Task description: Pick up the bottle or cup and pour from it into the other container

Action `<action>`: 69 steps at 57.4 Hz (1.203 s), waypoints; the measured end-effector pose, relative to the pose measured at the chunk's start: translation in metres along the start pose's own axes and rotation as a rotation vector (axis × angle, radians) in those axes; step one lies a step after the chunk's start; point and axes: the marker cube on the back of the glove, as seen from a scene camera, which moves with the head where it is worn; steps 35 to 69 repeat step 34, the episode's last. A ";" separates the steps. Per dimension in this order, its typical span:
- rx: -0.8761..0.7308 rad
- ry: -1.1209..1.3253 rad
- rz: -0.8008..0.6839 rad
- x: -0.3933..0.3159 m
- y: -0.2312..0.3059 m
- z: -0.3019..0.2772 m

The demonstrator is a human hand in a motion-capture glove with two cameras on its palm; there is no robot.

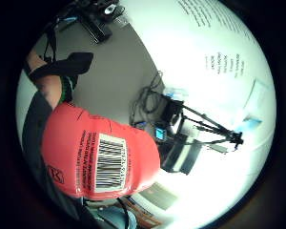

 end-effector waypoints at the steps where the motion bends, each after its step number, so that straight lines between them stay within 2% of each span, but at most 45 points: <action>1: -0.009 0.044 -0.001 -0.003 -0.002 0.000; 11: -0.068 0.454 -0.003 -0.057 -0.023 0.006; 19: -0.094 0.584 -0.005 -0.079 -0.030 0.017; 69: -0.109 0.586 -0.030 -0.087 -0.028 0.027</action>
